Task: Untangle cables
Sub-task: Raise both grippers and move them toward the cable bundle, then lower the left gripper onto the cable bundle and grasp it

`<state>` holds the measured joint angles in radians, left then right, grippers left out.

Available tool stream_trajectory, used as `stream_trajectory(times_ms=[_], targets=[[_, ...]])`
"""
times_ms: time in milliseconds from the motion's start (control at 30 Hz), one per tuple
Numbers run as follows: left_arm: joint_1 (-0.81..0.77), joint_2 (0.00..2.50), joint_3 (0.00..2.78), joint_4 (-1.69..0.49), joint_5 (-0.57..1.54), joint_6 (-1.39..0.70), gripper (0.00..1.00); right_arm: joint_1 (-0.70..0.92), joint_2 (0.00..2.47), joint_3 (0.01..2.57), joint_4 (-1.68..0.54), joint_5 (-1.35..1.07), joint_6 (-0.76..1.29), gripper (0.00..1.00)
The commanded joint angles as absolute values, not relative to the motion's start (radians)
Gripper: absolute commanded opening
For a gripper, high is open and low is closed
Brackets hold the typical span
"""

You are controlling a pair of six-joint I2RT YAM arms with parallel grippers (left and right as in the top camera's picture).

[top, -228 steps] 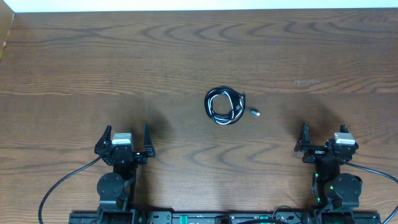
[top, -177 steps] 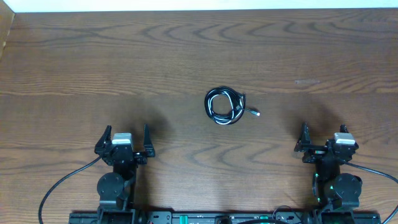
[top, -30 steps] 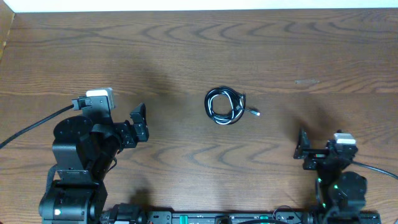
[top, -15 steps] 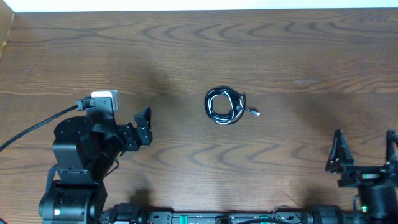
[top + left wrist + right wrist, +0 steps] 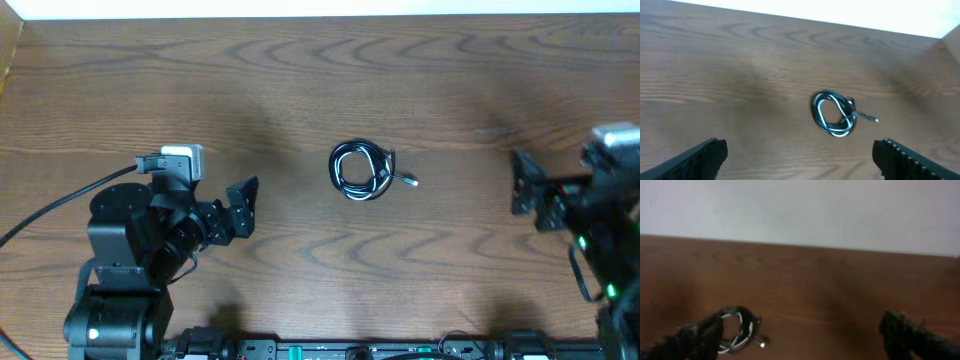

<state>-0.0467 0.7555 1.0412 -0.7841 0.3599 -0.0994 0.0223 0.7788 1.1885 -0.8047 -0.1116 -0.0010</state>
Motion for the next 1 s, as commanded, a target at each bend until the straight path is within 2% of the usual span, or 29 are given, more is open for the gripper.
stream_trajectory(times_ms=[0,267,533,633,767,967], targets=[[-0.045,0.811,1.058,-0.777,0.439,-0.051,0.98,0.019,0.840,1.203,-0.813,-0.155,-0.020,0.99],[-0.045,1.014,1.058,-0.749,0.513,0.007,0.99,0.019,0.908,1.202,-0.846,-0.265,0.033,0.99],[-0.045,1.109,1.058,-0.643,0.491,-0.032,0.98,0.019,0.915,1.202,-0.870,-0.370,-0.184,0.99],[-0.047,1.113,1.058,-0.561,0.519,-0.030,0.98,0.019,0.947,1.202,-0.878,-0.358,-0.152,0.99],[-0.077,1.149,1.058,-0.537,0.557,0.034,0.98,0.019,1.039,1.203,-0.875,-0.260,0.008,0.99],[-0.125,1.283,1.059,-0.495,0.535,0.035,0.98,0.019,1.205,1.203,-0.876,-0.261,0.074,0.99]])
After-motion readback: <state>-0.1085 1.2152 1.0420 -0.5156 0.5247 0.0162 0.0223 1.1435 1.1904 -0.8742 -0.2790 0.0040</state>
